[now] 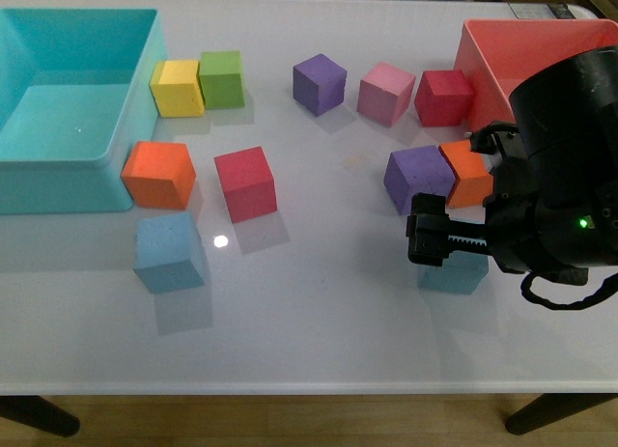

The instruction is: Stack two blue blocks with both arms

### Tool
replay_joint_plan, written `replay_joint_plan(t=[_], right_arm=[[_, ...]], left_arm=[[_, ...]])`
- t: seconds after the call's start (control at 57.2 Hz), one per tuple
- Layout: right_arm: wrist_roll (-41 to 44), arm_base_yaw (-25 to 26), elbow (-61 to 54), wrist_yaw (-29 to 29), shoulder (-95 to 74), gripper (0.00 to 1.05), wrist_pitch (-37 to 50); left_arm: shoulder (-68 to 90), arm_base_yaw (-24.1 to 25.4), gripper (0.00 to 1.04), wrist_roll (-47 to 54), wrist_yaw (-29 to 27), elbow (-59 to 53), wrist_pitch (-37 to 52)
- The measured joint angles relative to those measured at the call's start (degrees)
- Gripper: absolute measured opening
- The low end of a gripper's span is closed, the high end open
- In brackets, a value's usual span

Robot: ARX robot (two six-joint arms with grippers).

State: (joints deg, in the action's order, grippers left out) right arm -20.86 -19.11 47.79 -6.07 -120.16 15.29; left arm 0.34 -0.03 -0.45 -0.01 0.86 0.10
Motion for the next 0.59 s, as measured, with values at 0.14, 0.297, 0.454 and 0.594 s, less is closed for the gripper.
replay_joint_plan(t=[0.14, 0.297, 0.454, 0.594], right_arm=[[-0.4, 0.0, 1.9, -0.2, -2.0, 0.96, -0.7], [-0.7, -0.3, 3.0, -1.2, -3.3, 0.95, -1.3], [-0.8, -0.6, 3.1, -1.7, -3.6, 0.73, -1.5], [-0.8, -0.7, 2.1, -1.6, -2.4, 0.52, -1.8]], left_arm=[[0.0, 0.0, 0.96, 0.0, 0.0, 0.0, 0.0], [0.0, 0.0, 0.96, 0.0, 0.0, 0.0, 0.0], [0.0, 0.0, 0.96, 0.0, 0.0, 0.0, 0.0], [0.0, 0.0, 0.96, 0.0, 0.0, 0.0, 0.0]])
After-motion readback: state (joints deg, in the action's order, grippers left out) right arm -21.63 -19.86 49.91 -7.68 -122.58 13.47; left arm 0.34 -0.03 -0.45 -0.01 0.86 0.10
